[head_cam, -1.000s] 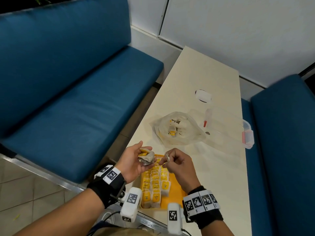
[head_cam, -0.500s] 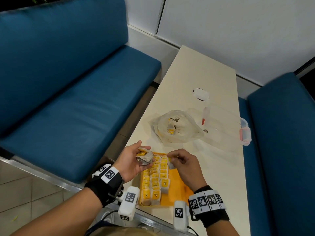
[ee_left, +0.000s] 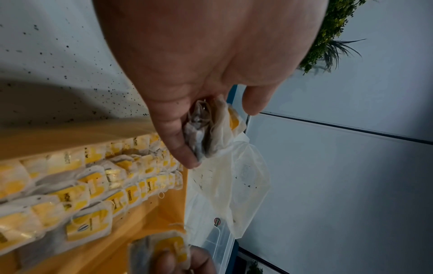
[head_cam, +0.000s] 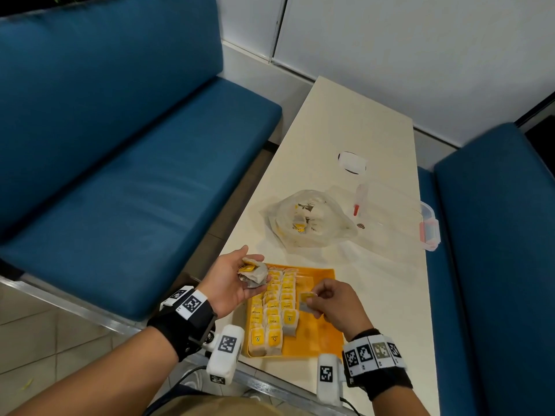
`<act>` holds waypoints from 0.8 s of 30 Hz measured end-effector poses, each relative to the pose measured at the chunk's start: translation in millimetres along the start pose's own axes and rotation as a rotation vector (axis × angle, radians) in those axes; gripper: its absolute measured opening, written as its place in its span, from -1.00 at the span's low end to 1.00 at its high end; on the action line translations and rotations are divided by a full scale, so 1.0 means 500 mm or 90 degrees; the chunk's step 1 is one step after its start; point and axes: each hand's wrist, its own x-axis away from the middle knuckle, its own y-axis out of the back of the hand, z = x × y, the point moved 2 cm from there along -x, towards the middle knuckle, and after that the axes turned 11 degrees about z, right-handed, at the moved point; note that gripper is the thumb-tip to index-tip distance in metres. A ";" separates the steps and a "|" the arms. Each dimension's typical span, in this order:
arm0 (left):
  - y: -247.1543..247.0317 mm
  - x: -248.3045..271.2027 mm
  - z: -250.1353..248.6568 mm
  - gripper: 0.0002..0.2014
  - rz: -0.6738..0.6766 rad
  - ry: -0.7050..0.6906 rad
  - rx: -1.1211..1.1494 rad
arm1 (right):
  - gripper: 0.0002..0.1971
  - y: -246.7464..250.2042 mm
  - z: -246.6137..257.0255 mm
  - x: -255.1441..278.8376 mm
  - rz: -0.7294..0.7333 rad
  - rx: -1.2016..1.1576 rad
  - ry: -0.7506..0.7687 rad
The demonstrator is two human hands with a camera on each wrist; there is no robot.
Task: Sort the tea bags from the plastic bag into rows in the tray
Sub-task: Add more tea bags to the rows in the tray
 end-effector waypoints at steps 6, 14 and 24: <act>-0.002 -0.004 0.008 -0.55 -0.001 0.008 -0.008 | -0.88 -0.026 -0.038 0.012 0.084 0.039 -0.084; -0.004 0.000 0.020 -0.59 0.008 0.013 -0.029 | -0.82 -0.070 -0.081 0.009 0.155 0.049 -0.181; -0.007 0.000 0.024 -0.59 -0.001 0.004 -0.050 | -0.80 -0.105 -0.093 0.002 0.062 0.032 -0.186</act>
